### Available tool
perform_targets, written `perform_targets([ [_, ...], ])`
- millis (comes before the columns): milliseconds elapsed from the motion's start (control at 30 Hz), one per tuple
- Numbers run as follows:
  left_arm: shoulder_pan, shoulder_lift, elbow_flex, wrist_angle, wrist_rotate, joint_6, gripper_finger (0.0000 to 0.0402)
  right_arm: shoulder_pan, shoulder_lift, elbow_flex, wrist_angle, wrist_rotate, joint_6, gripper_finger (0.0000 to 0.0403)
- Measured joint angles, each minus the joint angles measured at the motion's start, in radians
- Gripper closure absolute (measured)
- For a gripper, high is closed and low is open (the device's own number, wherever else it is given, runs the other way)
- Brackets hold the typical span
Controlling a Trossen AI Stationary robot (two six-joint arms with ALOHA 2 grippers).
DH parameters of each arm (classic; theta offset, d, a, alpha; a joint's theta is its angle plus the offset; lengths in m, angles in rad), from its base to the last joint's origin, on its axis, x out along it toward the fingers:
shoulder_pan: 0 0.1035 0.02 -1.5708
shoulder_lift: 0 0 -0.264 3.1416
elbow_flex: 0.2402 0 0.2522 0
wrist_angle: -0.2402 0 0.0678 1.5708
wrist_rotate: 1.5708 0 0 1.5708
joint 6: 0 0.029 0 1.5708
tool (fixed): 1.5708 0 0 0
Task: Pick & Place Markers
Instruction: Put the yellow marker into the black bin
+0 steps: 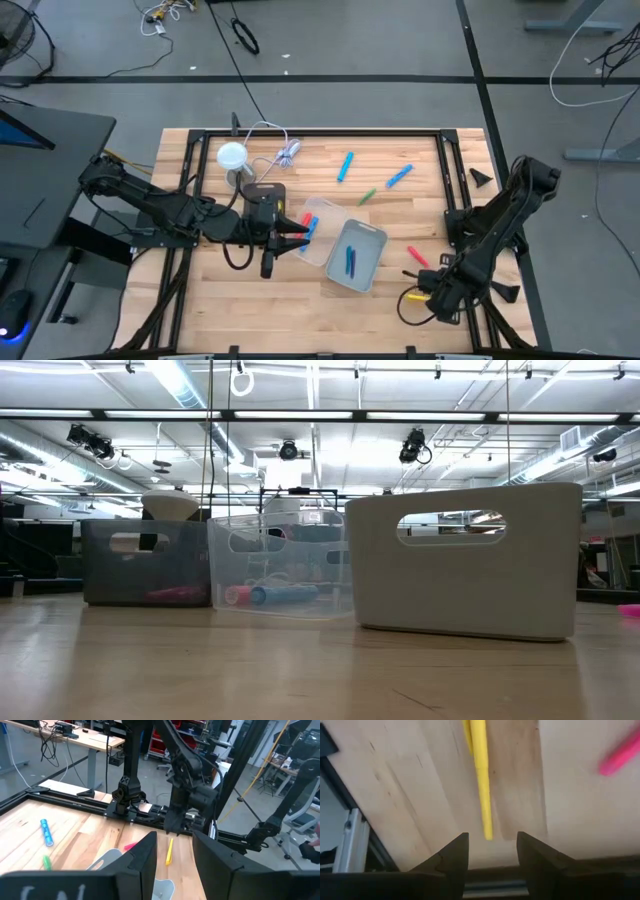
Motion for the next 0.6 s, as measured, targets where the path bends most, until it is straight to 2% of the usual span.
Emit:
perform_targets([
  [600, 0.0, 0.0, 0.0, -0.001, 0.004, 0.009, 0.0271, -0.002, 0.276, 0.007, 0.142, -0.044, -0.106, 0.0234],
])
